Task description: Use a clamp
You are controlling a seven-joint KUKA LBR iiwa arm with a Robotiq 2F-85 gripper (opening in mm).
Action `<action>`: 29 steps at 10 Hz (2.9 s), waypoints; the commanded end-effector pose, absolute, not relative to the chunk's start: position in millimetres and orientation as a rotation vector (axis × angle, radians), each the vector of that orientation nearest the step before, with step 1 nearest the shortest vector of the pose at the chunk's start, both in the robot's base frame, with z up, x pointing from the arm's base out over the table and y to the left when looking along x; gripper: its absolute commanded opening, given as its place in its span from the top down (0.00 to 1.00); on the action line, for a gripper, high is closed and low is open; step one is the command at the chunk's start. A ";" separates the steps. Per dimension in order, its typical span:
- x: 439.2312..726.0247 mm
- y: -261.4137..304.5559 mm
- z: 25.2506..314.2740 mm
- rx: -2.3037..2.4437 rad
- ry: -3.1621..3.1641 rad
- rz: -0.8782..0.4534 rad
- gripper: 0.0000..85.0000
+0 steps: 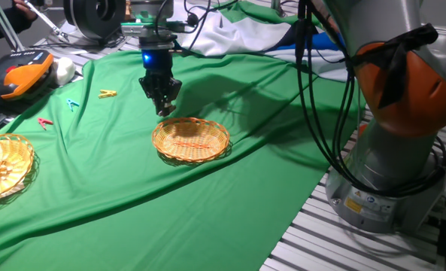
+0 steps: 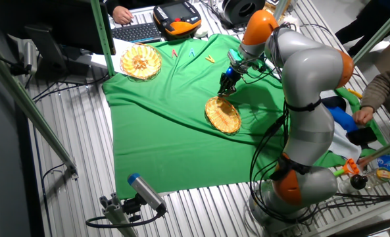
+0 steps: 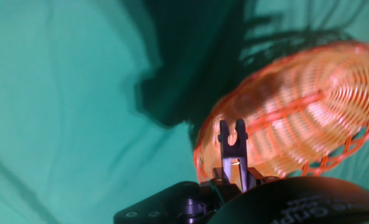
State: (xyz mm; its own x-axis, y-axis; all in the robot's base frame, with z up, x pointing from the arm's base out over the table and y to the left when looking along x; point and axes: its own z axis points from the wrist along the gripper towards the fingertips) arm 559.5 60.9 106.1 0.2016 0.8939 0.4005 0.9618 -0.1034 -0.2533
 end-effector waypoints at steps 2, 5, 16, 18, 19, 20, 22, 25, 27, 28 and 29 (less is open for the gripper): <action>562.3 73.4 105.4 -2.051 -1.702 -0.215 1.00; 563.6 75.4 103.2 -1.994 -1.680 -0.268 1.00; 564.4 74.6 100.4 -1.945 -1.737 -0.289 1.00; 564.4 74.6 100.4 -1.882 -1.796 -0.308 1.00; 564.4 74.6 100.4 -1.856 -1.815 -0.321 1.00; 564.4 74.6 100.4 -1.833 -1.822 -0.335 1.00; 564.4 74.6 100.4 -1.874 -1.769 -0.329 1.00; 574.2 100.2 104.0 -1.915 -1.737 -0.303 1.00; 578.8 105.3 100.2 -1.905 -1.729 -0.311 1.00; 581.4 109.3 97.4 -1.901 -1.716 -0.313 1.00; 582.9 113.4 95.7 -1.897 -1.705 -0.313 1.00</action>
